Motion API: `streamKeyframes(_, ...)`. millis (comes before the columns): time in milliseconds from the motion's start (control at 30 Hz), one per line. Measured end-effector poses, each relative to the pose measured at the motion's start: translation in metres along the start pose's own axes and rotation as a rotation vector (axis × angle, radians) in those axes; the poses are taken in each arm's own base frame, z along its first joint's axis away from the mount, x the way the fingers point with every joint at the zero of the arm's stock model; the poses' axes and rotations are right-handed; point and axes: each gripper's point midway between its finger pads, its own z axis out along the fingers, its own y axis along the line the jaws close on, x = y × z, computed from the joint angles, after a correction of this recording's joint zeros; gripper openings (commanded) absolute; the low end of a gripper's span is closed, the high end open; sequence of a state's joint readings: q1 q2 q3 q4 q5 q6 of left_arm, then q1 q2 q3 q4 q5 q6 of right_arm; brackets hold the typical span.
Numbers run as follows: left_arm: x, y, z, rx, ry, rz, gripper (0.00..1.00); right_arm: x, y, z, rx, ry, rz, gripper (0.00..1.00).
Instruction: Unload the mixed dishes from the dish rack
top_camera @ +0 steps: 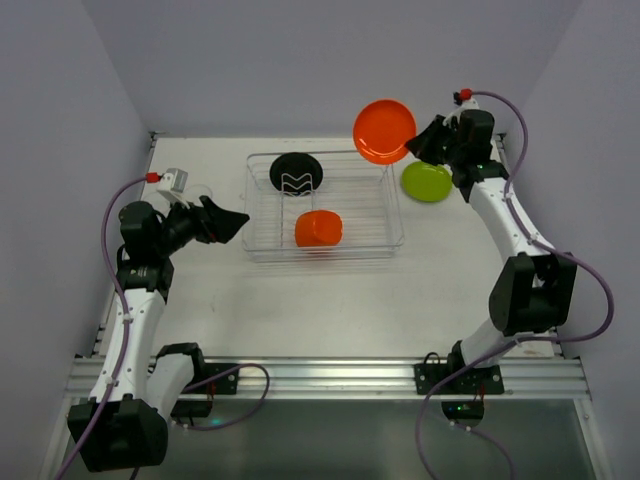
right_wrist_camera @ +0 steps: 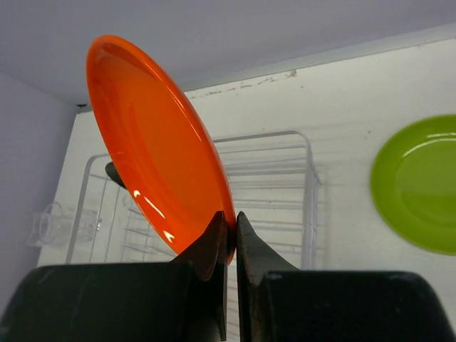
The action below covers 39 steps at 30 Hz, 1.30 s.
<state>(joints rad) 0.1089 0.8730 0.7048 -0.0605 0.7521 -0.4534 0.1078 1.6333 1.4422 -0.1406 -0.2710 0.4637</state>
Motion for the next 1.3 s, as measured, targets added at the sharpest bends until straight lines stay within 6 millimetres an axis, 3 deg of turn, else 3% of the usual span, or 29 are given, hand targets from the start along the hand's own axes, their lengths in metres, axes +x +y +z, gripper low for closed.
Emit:
streamKeyframes(133,0.000,0.000,0.000,0.000,0.000,0.000,1.00,0.005,-0.037,-0.008,0.049,-0.007,0.134,0.00)
streamKeyframes(333,0.000,0.000,0.000,0.000,0.000,0.000,1.00,0.029,-0.093,-0.018,0.104,0.003,0.346,0.00)
streamKeyframes(467,0.000,0.000,0.000,0.000,0.000,0.000,1.00,0.035,-0.120,-0.026,0.122,-0.012,0.456,0.00)
streamKeyframes(733,0.000,0.000,0.000,0.000,0.000,0.000,1.00,0.022,-0.139,-0.024,0.092,-0.069,0.547,0.00)
streamKeyframes(1033,0.000,0.000,0.000,0.000,0.000,0.000,1.00,0.058,-0.177,0.003,0.156,-0.012,0.671,0.00)
streamKeyframes(1300,0.000,0.000,0.000,0.000,0.000,0.000,1.00,0.069,-0.194,0.017,0.178,0.005,0.713,0.00)
